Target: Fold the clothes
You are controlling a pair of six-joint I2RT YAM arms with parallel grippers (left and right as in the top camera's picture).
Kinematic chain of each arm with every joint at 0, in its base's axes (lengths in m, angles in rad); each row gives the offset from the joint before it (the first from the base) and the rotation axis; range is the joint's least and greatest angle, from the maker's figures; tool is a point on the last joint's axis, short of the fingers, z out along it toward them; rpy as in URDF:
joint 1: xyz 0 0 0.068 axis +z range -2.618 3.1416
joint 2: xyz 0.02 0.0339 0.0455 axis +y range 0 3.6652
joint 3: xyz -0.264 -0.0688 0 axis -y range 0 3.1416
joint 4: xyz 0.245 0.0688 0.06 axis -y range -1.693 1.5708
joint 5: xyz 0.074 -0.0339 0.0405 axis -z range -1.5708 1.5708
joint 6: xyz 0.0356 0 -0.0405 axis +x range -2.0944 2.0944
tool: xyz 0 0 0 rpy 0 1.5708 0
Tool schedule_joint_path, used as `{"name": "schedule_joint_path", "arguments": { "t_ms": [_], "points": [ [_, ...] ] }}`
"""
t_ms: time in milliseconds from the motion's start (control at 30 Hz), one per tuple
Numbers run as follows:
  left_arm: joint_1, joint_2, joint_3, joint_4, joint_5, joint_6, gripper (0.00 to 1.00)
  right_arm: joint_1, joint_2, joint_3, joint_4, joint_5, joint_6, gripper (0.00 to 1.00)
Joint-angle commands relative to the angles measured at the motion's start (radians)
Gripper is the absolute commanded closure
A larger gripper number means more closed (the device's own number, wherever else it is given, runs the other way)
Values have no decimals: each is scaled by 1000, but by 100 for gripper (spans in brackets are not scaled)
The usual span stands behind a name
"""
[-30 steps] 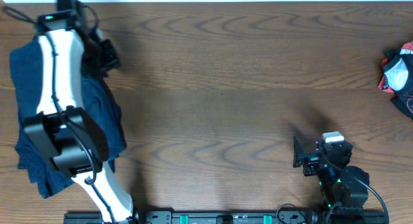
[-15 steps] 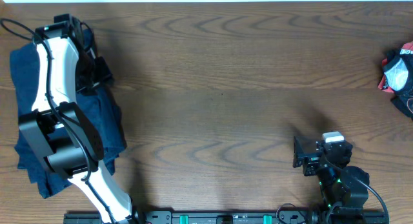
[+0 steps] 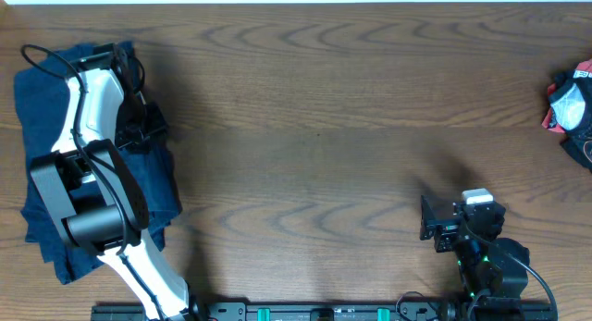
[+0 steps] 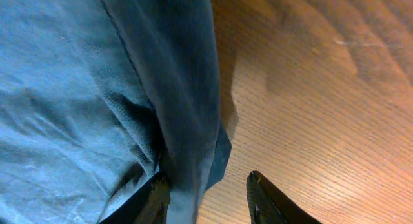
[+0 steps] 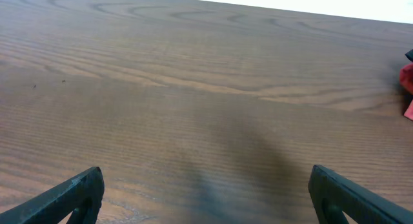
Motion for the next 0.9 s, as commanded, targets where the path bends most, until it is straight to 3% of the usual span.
{"name": "schedule_joint_path", "arguments": {
  "t_ms": [0,167,333,867],
  "points": [
    [0,17,-20,10,-13,9,59,-3,-6,-3,-2,6,12,1],
    [1,17,-25,24,-21,9,63,-3,-6,-3,-2,6,12,1],
    [4,17,-25,25,-51,9,94,-3,-6,-3,-2,6,12,1],
    [-26,-50,-14,-5,-57,-64,94,-3,-6,-3,-2,6,12,1]
  ]
}}
